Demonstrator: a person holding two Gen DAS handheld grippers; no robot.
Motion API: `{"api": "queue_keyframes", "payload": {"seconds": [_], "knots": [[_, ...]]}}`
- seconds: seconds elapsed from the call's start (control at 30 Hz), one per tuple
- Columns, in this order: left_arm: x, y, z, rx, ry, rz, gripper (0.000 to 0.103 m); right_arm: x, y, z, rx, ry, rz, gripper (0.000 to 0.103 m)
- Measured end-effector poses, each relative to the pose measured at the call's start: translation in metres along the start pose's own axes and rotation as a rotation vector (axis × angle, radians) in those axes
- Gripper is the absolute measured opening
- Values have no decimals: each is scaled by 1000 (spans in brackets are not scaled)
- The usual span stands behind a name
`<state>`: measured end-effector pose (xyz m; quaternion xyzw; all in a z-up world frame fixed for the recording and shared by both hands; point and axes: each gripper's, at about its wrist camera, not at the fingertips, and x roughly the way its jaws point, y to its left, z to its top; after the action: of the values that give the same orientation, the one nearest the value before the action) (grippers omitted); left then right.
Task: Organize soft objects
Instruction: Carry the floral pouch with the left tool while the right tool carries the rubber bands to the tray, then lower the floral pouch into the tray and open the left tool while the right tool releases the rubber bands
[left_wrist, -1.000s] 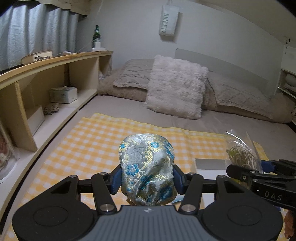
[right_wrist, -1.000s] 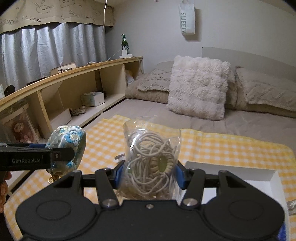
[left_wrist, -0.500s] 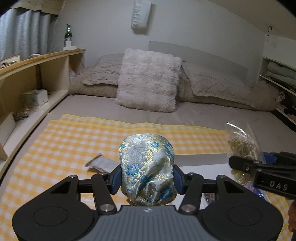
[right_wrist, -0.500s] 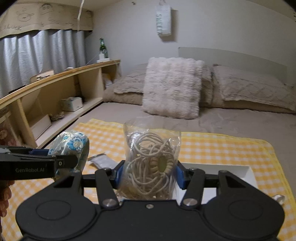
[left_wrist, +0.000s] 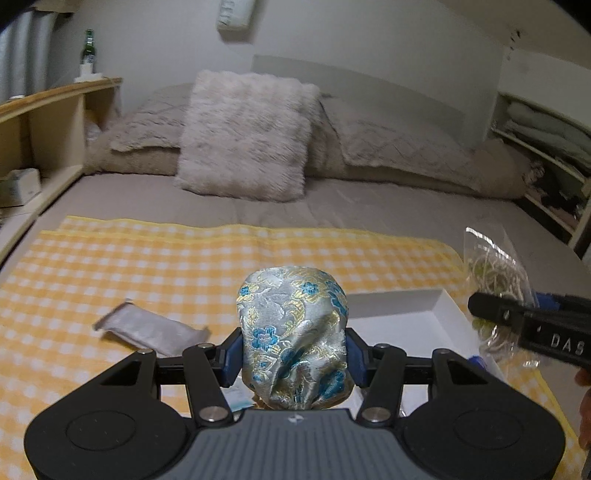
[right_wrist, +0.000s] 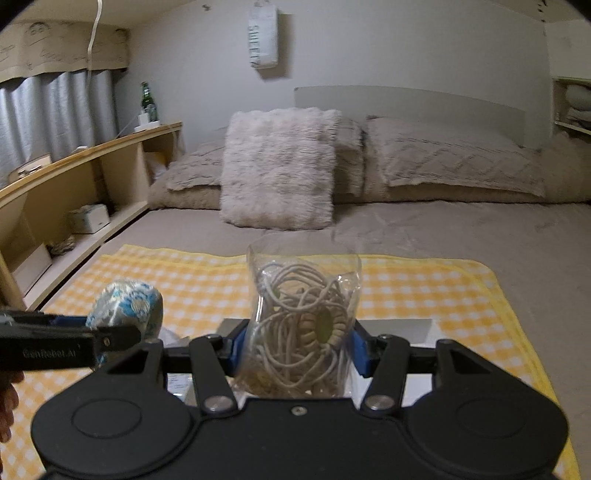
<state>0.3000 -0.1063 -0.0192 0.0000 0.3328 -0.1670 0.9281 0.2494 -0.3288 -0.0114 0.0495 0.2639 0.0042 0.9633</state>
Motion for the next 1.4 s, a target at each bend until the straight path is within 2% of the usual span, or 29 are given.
{"api": "queue_keyframes", "payload": {"seconds": [0.2,0.4,0.7,0.87,0.9,0.93,1.0,1.03,1.07,1.2,1.4], "knots": [[39,-21,-5,50,89,-40,56,14,-26,-1,37,13,-48,55],[78,-35,-20,137,197,-31,57,41,-56,-5,61,47,-122,55],[114,-34,-40,243,292,-61,57,97,-76,-23,-1,183,-191,55],[121,-38,-41,259,269,-96,58,119,-74,-30,-63,204,-219,55],[123,-39,-41,255,260,-92,65,121,-74,-30,-64,194,-212,55],[125,-40,-40,250,250,-89,79,122,-74,-31,-65,182,-202,56],[128,-41,-40,237,230,-68,85,127,-74,-31,-66,173,-209,60],[129,-42,-40,240,227,-62,85,129,-74,-33,-68,176,-224,68],[130,-44,-40,250,232,-70,85,129,-74,-33,-77,178,-232,72],[130,-49,-41,270,238,-82,85,131,-75,-33,-89,205,-228,72],[123,-46,-38,253,237,-72,85,122,-87,-33,-10,232,-213,72]]}}
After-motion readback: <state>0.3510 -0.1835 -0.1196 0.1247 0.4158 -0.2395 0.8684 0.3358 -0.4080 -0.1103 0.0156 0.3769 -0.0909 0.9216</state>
